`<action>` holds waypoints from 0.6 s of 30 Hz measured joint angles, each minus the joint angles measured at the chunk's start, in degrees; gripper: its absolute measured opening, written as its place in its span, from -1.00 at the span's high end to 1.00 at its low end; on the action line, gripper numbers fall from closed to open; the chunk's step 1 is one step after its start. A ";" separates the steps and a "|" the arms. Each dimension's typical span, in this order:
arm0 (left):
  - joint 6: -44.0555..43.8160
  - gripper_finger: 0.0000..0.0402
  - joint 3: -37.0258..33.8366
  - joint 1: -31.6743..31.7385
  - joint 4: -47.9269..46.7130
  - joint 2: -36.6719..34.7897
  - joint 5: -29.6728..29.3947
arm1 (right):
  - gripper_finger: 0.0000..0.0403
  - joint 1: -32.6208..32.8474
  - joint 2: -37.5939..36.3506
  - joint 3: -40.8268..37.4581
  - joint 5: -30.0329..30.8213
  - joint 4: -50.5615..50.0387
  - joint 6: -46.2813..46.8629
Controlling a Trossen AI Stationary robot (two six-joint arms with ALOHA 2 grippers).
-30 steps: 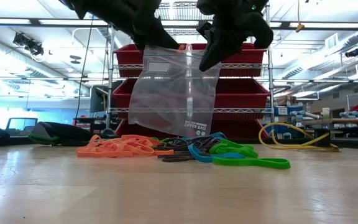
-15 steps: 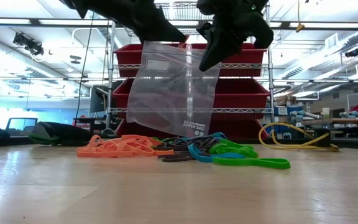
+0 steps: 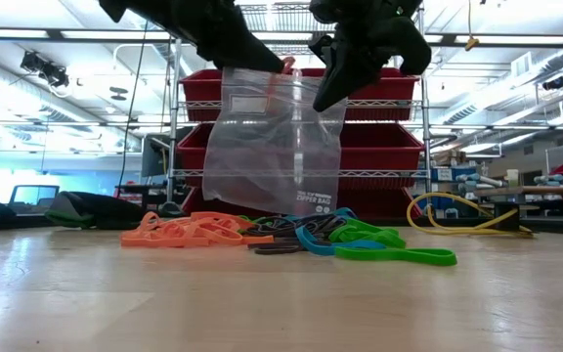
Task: Sort rubber bands
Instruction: Put the orange rubber band into the transparent zip bag
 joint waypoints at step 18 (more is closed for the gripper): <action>-2.04 0.31 0.00 0.01 -7.08 -0.25 -2.02 | 1.00 0.00 0.02 0.01 0.00 0.35 0.15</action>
